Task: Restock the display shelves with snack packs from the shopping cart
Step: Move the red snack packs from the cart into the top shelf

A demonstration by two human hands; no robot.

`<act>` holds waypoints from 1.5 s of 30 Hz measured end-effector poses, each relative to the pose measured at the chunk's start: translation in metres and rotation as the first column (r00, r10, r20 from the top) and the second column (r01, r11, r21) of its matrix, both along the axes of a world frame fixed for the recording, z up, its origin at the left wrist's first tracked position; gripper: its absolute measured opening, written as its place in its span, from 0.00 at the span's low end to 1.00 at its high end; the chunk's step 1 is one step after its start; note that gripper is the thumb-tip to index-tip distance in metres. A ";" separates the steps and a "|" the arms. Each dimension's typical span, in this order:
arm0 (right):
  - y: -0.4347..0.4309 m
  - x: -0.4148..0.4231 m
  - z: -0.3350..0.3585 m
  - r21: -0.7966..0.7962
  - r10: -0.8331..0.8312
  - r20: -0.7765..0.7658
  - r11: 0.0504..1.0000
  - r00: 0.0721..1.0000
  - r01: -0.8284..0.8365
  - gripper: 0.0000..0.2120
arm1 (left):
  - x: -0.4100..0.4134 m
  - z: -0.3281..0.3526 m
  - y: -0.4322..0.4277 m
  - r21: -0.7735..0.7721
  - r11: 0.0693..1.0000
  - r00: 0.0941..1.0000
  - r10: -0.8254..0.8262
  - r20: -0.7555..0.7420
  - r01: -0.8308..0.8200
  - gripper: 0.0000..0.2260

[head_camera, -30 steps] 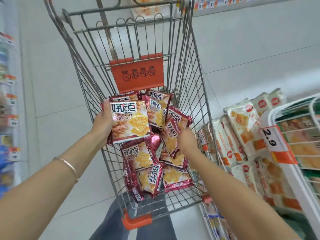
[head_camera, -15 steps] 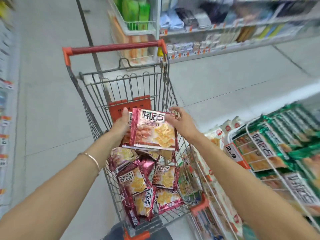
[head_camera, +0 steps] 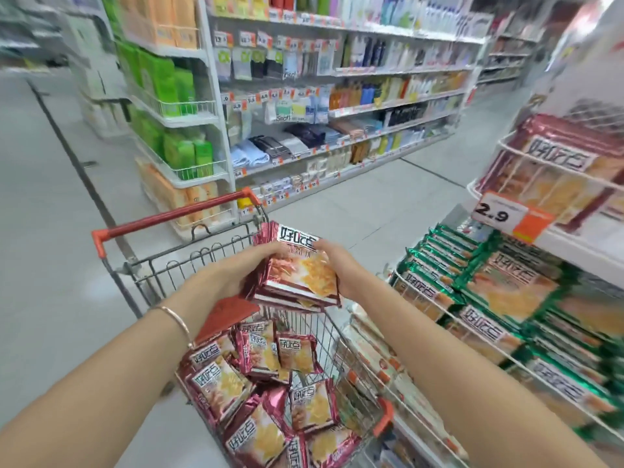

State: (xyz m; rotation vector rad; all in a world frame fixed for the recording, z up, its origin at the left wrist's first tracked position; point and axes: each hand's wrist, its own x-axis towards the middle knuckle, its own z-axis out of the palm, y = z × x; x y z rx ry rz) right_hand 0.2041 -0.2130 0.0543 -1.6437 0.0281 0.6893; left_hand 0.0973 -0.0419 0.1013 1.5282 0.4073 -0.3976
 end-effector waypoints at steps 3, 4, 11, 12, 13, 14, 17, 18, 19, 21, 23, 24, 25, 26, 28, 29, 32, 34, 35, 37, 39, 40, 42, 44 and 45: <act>-0.038 -0.004 0.062 0.074 -0.109 0.101 0.992 0.989 0.102 0.41 | 0.018 0.041 -0.021 -0.052 0.998 0.995 -0.023 0.093 0.028 0.12; -0.053 -0.002 0.079 0.100 -0.155 0.120 0.985 0.981 0.143 0.41 | 0.025 0.055 -0.032 -0.062 0.997 0.991 -0.045 0.130 0.053 0.12; -0.179 0.001 0.201 0.068 -0.375 0.423 0.921 0.825 0.384 0.55 | 0.086 0.160 -0.149 -0.025 0.969 0.912 -0.221 0.347 0.244 0.10; -0.197 -0.001 0.218 0.080 -0.400 0.456 0.908 0.795 0.411 0.54 | 0.093 0.177 -0.167 -0.004 0.964 0.887 -0.243 0.391 0.266 0.09; -0.216 -0.002 0.235 0.094 -0.430 0.485 0.891 0.761 0.444 0.55 | 0.104 0.191 -0.186 0.027 0.959 0.859 -0.265 0.438 0.281 0.08; -0.236 -0.001 0.251 0.118 -0.468 0.508 0.869 0.723 0.480 0.56 | 0.112 0.207 -0.204 0.059 0.955 0.826 -0.283 0.487 0.292 0.08; -0.296 0.005 0.292 0.189 -0.522 0.564 0.836 0.640 0.515 0.47 | 0.142 0.249 -0.258 0.120 0.934 0.705 -0.334 0.625 0.336 0.06; -0.316 0.006 0.304 0.186 -0.528 0.588 0.826 0.613 0.533 0.47 | 0.152 0.262 -0.277 0.132 0.932 0.661 -0.335 0.671 0.339 0.12; -0.337 0.010 0.313 0.188 -0.541 0.612 0.808 0.576 0.559 0.48 | 0.163 0.272 -0.297 0.151 0.931 0.629 -0.337 0.701 0.331 0.20; -0.381 0.022 0.325 0.186 -0.544 0.683 0.775 0.487 0.604 0.48 | 0.184 0.284 -0.337 0.253 0.909 0.568 -0.406 0.716 0.331 0.30; -0.414 0.023 0.332 0.113 -0.509 0.732 0.746 0.453 0.656 0.46 | 0.209 0.287 -0.373 0.398 0.850 0.517 -0.527 0.675 0.346 0.48; -0.427 0.023 0.331 0.064 -0.488 0.741 0.735 0.461 0.675 0.44 | 0.217 0.287 -0.390 0.488 0.803 0.496 -0.596 0.632 0.342 0.52; -0.440 0.024 0.328 0.018 -0.461 0.748 0.734 0.477 0.679 0.40 | 0.224 0.283 -0.405 0.569 0.748 0.484 -0.659 0.576 0.342 0.51; -0.454 0.029 0.319 -0.033 -0.430 0.753 0.731 0.498 0.682 0.37 | 0.229 0.278 -0.417 0.632 0.696 0.478 -0.707 0.521 0.340 0.46; -0.474 0.046 0.296 -0.149 -0.379 0.733 0.721 0.566 0.676 0.36 | 0.249 0.257 -0.438 0.732 0.613 0.468 -0.762 0.448 0.297 0.35; -0.479 0.057 0.281 -0.208 -0.361 0.700 0.722 0.616 0.660 0.36 | 0.259 0.244 -0.445 0.789 0.556 0.477 -0.785 0.395 0.262 0.36; -0.483 0.087 0.244 -0.345 -0.284 0.634 0.729 0.720 0.591 0.41 | 0.293 0.219 -0.458 0.902 0.398 0.496 -0.825 0.271 0.169 0.44; -0.487 0.112 0.223 -0.389 -0.226 0.609 0.751 0.760 0.534 0.52 | 0.310 0.214 -0.460 0.952 0.276 0.502 -0.847 0.177 0.129 0.46; -0.494 0.128 0.212 -0.411 -0.186 0.598 0.764 0.780 0.497 0.58 | 0.313 0.215 -0.461 0.969 0.217 0.486 -0.864 0.134 0.118 0.48; -0.495 0.136 0.211 -0.505 -0.072 0.608 0.733 0.791 0.455 0.68 | 0.316 0.218 -0.463 0.981 0.120 0.429 -0.902 0.045 0.150 0.49; -0.492 0.128 0.214 -0.680 0.112 0.601 0.593 0.791 0.432 0.69 | 0.319 0.220 -0.463 0.968 0.038 0.412 -0.908 -0.071 0.249 0.47; -0.493 0.124 0.215 -0.745 0.210 0.589 0.515 0.781 0.424 0.67 | 0.320 0.219 -0.463 0.962 0.008 0.413 -0.904 -0.109 0.272 0.47; -0.495 0.116 0.216 -0.810 0.397 0.585 0.343 0.707 0.477 0.64 | 0.318 0.216 -0.463 0.967 -0.028 0.423 -0.896 -0.137 0.254 0.49; -0.493 0.115 0.218 -0.810 0.589 0.557 0.230 0.586 0.540 0.62 | 0.318 0.211 -0.464 0.984 -0.082 0.426 -0.893 -0.144 0.160 0.53; -0.490 0.115 0.219 -0.824 0.669 0.507 0.191 0.544 0.533 0.61 | 0.317 0.208 -0.466 0.986 -0.123 0.429 -0.889 -0.158 0.109 0.55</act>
